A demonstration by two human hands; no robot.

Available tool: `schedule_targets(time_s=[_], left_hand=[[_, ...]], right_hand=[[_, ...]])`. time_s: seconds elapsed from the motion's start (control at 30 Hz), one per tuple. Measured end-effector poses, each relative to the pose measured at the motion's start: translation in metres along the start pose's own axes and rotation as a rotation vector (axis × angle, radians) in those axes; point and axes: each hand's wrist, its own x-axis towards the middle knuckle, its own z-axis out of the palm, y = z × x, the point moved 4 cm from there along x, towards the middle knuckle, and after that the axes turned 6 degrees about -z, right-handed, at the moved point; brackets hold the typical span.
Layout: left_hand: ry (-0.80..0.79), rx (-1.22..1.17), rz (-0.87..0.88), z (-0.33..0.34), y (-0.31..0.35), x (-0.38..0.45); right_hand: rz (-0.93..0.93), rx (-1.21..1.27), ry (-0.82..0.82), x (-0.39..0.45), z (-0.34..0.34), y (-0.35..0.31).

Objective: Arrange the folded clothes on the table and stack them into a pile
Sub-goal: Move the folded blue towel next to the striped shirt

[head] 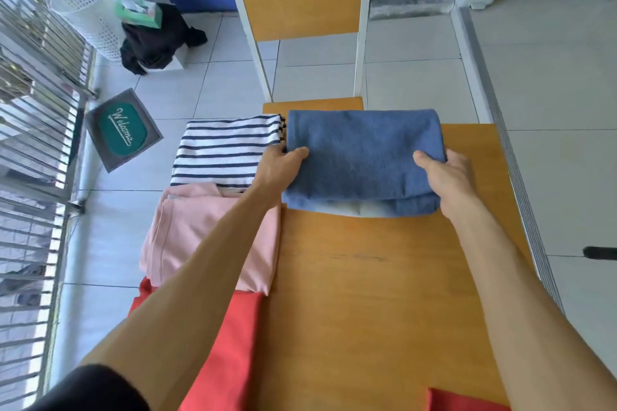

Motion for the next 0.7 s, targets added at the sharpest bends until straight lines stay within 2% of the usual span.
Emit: schedule_targets(time_s=[0.13,0.3,0.53,0.7], left_hand=[[0.074,0.14,-0.008,-0.007,-0.001,0.018],[0.114,0.299,0.0,0.0,-0.024,0.028],[0.182,0.271,0.052,0.002,-0.033,0.006],[0.235,0.242,0.134,0.013,-0.058,-0.067]], right_hand=[[-0.058,-0.085,-0.062,0.021,0.025,-0.002],[-0.078,-0.115,-0.052,0.021,0.036,0.021],[-0.052,-0.221,-0.037,-0.005,0.022,0.029],[-0.035,-0.224,0.09,-0.068,-0.011,0.043]])
